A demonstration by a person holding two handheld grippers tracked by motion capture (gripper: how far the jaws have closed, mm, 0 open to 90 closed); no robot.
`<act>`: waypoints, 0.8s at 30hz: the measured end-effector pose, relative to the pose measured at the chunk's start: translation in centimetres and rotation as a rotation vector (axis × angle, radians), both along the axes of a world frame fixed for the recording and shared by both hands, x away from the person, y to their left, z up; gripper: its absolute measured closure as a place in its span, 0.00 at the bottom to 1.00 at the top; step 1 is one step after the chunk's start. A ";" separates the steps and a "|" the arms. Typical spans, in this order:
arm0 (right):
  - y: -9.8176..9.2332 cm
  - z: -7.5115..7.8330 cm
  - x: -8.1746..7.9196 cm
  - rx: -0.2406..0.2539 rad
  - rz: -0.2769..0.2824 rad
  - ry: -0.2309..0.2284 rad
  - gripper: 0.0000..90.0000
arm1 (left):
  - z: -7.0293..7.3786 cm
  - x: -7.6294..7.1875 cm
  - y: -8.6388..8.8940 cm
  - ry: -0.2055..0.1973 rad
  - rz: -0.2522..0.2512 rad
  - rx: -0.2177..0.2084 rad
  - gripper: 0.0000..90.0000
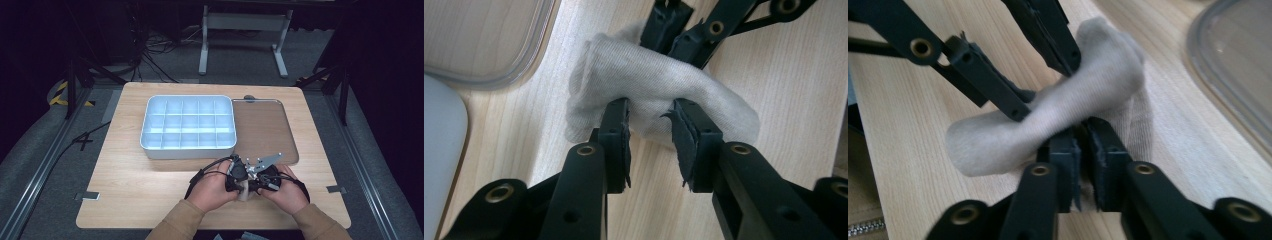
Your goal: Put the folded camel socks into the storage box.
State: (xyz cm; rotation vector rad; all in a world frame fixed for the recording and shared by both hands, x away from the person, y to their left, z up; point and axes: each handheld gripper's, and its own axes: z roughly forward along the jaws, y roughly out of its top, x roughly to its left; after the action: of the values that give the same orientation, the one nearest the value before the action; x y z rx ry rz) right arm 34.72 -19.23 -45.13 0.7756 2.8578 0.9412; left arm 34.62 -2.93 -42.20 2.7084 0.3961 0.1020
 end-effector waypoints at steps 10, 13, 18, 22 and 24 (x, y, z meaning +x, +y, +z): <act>-2.7 2.7 -0.1 -0.006 -0.066 -0.021 0.84 | 0.2 0.0 0.2 0.004 0.019 -0.011 0.74; -3.3 2.6 0.1 -0.061 -0.090 -0.006 0.86 | 0.3 0.0 0.2 0.005 0.015 -0.011 0.74; -3.0 1.2 0.2 -0.104 -0.073 0.034 0.89 | 0.4 0.0 0.1 -0.001 0.004 -0.029 0.71; -2.3 0.6 0.1 -0.107 -0.057 0.036 0.90 | 0.4 0.0 0.0 0.004 0.006 -0.036 0.71; -2.0 0.3 0.1 -0.105 -0.047 0.036 0.91 | 0.4 0.0 -0.1 0.004 0.000 -0.035 0.71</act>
State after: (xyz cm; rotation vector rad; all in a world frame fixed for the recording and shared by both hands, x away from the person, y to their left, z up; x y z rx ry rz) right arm 34.78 -21.24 -44.81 0.8539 2.8779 0.7725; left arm 34.59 -3.02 -41.81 2.6744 0.3956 0.0885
